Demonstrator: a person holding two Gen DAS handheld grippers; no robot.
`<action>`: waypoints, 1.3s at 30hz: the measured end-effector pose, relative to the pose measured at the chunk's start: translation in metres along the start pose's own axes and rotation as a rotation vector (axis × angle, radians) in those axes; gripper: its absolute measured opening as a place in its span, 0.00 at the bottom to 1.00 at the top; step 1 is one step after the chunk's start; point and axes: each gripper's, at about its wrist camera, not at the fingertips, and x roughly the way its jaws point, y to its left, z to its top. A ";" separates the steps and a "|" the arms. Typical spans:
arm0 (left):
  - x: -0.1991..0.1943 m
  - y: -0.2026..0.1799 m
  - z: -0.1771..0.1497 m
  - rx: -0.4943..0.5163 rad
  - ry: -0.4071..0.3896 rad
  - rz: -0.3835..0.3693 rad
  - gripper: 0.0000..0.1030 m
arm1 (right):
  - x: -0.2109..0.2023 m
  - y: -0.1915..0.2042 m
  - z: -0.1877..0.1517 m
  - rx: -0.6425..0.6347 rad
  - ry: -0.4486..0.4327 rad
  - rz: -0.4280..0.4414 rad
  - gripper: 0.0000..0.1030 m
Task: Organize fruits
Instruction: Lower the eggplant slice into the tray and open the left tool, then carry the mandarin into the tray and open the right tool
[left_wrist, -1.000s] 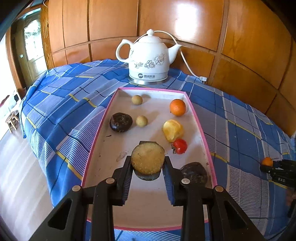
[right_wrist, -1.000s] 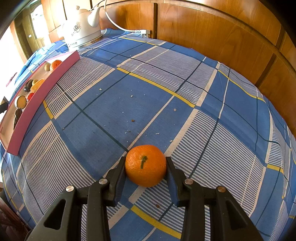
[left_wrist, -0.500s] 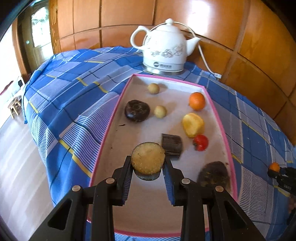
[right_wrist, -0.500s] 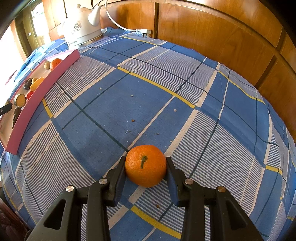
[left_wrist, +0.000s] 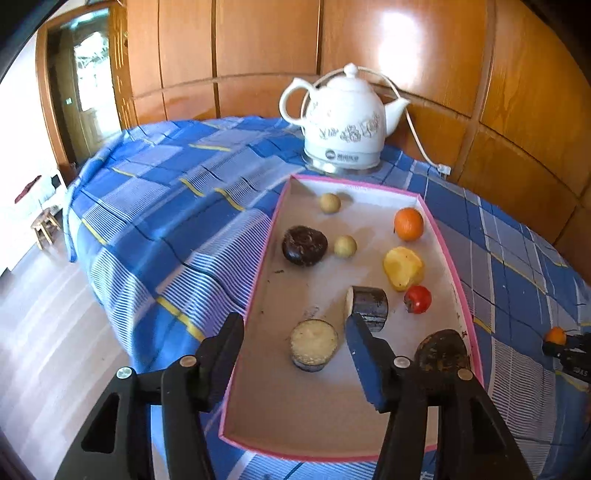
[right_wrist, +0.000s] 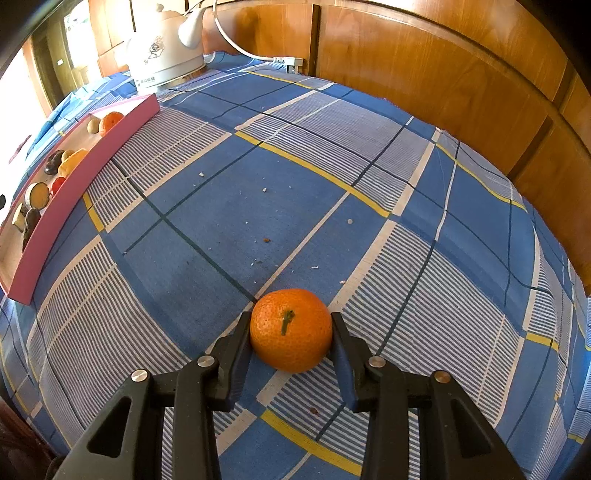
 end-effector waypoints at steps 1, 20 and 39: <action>-0.005 0.001 0.002 0.000 -0.012 0.009 0.58 | 0.000 0.000 0.000 0.003 0.000 -0.001 0.39; -0.074 -0.015 0.005 0.045 -0.180 -0.057 0.85 | -0.002 0.010 0.002 0.080 0.032 -0.108 0.39; -0.068 0.003 -0.005 0.008 -0.152 -0.043 1.00 | -0.052 0.133 0.055 -0.003 -0.127 0.177 0.38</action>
